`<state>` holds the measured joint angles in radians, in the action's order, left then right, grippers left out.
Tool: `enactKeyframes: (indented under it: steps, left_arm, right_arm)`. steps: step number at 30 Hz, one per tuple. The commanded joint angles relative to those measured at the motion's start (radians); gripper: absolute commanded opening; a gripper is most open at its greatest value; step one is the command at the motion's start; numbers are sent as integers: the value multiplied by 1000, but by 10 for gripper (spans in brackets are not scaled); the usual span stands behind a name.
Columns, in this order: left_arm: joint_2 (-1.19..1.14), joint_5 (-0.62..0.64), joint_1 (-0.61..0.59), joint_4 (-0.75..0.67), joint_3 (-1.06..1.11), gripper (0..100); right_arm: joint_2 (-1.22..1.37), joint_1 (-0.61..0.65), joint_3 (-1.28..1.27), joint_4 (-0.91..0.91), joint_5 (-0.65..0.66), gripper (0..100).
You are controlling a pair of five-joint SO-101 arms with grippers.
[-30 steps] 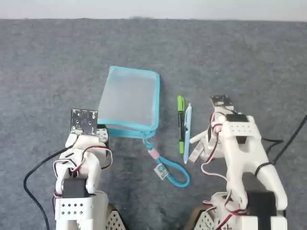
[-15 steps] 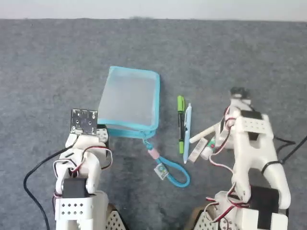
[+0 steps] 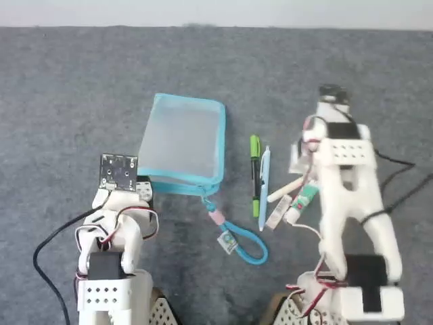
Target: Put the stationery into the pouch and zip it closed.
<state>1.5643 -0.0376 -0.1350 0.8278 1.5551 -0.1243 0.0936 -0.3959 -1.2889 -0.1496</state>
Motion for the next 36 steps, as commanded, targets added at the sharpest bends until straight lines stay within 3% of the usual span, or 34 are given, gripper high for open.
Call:
enactKeyframes:
  steps: [1,6,9,13,19,26,36]
  left_arm:
    - [12,14,-8,-17,-5,13]
    - [12,14,-6,-18,5,13]
    - [12,14,-8,-18,5,13]
    - [12,14,0,-25,5,13]
    - [12,14,-8,-54,7,13]
    - [12,-15,-8,-55,16,13]
    - [12,-15,-8,-54,19,13]
  right_arm:
    - [64,48,112,2,63,180]
    - [216,47,219,-58,399,183]
    - [271,4,247,-81,477,181]
    - [245,-64,238,-107,276,170]
    - [35,61,80,-180,81,143]
    - [-180,54,-187,-38,68,152]
    - [50,56,-242,82,-95,152]
